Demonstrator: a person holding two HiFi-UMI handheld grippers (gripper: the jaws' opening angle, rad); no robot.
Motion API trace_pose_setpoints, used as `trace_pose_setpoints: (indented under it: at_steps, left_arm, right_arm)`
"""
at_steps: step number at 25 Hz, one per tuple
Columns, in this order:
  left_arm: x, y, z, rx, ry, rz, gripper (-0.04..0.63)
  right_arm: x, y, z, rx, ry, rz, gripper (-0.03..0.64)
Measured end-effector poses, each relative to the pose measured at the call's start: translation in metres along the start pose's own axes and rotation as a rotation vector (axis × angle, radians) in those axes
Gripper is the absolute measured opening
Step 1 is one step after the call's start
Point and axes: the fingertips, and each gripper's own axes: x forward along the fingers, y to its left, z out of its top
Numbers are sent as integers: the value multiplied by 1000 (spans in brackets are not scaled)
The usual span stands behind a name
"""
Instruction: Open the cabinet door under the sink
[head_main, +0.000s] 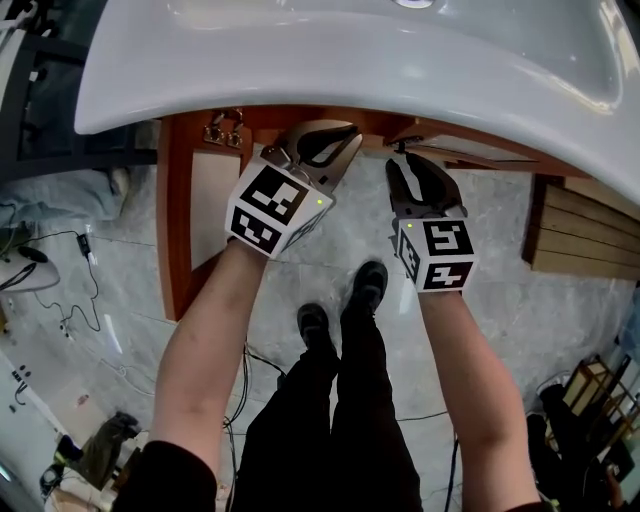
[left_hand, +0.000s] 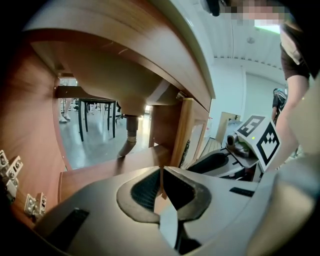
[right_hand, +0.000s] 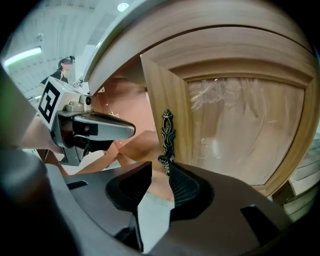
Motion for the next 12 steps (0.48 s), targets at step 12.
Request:
trace_pose_setpoints:
  at_steps: [12]
  left_arm:
    - [-6,1,-3,-14,0,27,20]
  right_arm:
    - [2,0,7,-12,-11,-11,155]
